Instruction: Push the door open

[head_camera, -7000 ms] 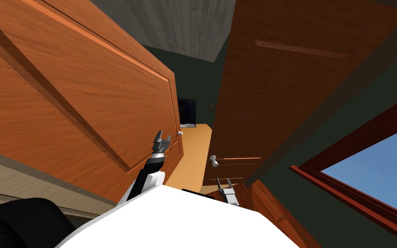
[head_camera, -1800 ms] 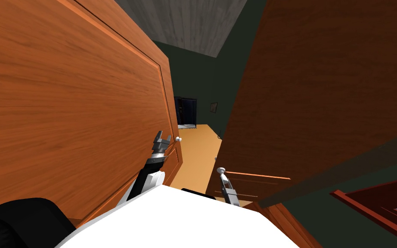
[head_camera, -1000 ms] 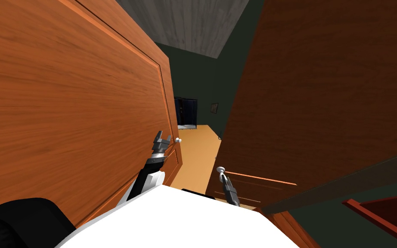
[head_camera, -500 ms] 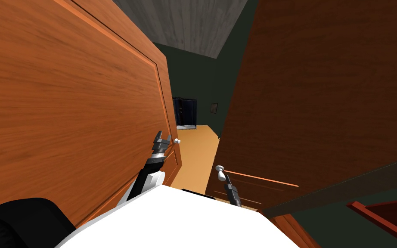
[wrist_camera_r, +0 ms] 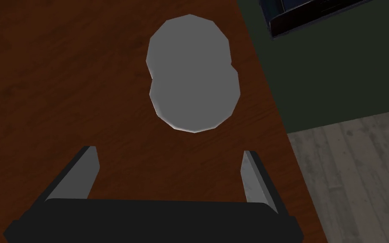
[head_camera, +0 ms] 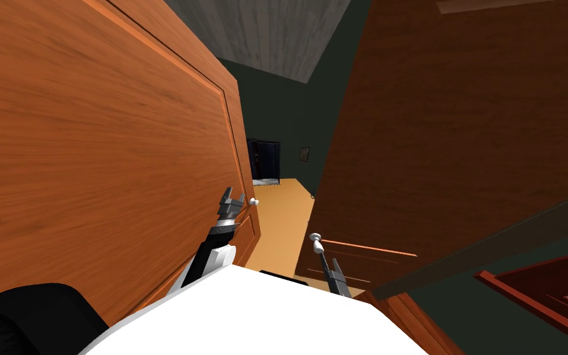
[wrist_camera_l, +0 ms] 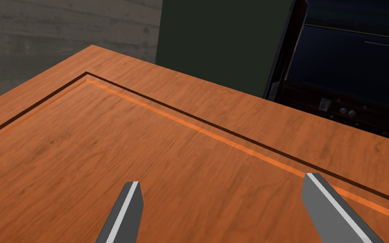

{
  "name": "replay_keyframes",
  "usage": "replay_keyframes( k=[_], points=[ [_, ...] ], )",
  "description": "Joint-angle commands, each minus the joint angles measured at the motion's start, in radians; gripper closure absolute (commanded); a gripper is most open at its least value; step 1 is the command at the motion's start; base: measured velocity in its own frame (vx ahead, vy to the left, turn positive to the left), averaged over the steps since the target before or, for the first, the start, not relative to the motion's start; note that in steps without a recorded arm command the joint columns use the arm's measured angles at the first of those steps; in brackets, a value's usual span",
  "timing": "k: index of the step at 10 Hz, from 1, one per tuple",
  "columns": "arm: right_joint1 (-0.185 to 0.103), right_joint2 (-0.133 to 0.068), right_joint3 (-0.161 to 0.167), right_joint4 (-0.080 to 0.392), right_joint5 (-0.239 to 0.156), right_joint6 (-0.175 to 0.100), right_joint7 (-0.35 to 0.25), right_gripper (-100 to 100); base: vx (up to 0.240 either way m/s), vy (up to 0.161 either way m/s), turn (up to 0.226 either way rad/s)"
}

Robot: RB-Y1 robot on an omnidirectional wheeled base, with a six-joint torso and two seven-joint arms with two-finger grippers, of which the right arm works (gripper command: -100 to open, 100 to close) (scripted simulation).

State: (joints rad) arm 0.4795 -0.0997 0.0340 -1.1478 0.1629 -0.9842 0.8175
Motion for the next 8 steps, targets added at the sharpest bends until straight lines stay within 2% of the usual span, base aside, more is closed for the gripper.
replay_keyframes(
  k=[1,8],
  points=[
    [-0.002,-0.002,-0.006,0.011,0.007,-0.007,0.034,-100,-0.028,0.057,-0.025],
    [0.042,-0.033,-0.046,0.015,0.07,-0.033,0.22,-100,-0.031,0.053,-0.052]
  ],
)
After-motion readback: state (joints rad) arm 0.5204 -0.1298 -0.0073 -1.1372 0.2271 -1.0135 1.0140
